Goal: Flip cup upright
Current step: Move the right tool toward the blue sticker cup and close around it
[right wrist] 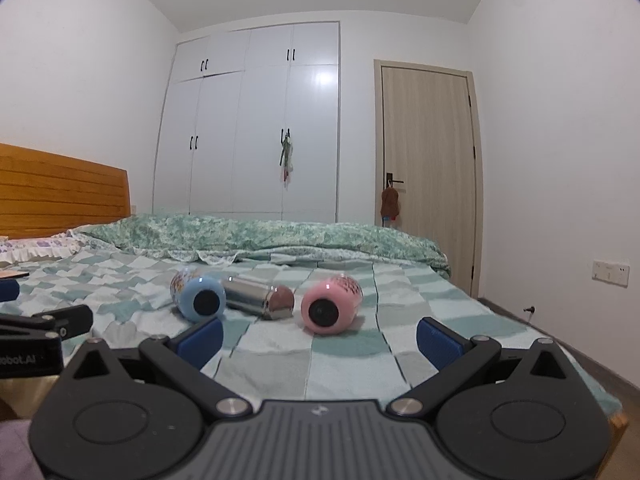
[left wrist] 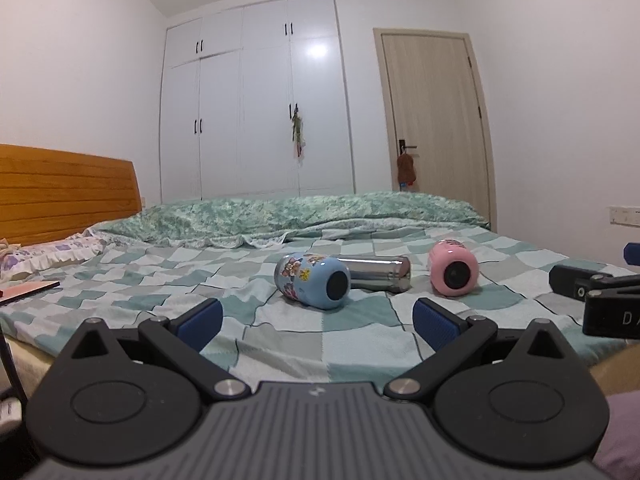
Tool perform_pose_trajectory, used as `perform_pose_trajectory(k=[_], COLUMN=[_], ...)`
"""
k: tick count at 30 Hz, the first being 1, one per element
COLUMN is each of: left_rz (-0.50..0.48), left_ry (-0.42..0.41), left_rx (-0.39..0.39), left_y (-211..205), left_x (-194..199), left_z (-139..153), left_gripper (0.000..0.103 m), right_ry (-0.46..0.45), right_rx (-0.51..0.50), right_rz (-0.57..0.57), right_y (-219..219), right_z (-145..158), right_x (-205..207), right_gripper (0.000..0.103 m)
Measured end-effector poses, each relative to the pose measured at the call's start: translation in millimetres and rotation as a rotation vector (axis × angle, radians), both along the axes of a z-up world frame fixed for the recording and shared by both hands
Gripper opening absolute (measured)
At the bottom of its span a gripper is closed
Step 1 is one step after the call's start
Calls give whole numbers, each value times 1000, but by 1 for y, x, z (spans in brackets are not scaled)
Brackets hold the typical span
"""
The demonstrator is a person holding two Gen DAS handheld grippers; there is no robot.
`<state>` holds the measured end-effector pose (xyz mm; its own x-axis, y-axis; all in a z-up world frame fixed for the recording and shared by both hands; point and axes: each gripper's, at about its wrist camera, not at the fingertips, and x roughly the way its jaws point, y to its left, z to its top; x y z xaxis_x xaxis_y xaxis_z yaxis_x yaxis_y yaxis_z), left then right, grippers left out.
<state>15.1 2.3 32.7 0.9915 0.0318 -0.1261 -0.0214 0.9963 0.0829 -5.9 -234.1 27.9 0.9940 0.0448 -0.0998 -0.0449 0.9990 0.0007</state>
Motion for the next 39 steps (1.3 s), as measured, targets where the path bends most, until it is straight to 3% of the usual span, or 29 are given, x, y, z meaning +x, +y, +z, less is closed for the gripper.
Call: perform_pose_trajectory(k=[7, 19, 30, 39], left_rz=[11, 39, 10, -41], left_ry=[63, 134, 182, 218], left_rx=[-26, 6, -11, 28], left_y=[8, 21, 76, 111], left_x=[44, 119, 192, 246], left_z=[23, 31, 23, 14], left_gripper=[103, 103, 103, 103], right_ry=[3, 88, 257, 385], right_rx=[8, -34, -141, -224], right_rz=[33, 145, 303, 389], right_y=[1, 23, 90, 150], right_z=[21, 41, 74, 72], right_x=[42, 134, 228, 300], right_gripper=[103, 103, 103, 102])
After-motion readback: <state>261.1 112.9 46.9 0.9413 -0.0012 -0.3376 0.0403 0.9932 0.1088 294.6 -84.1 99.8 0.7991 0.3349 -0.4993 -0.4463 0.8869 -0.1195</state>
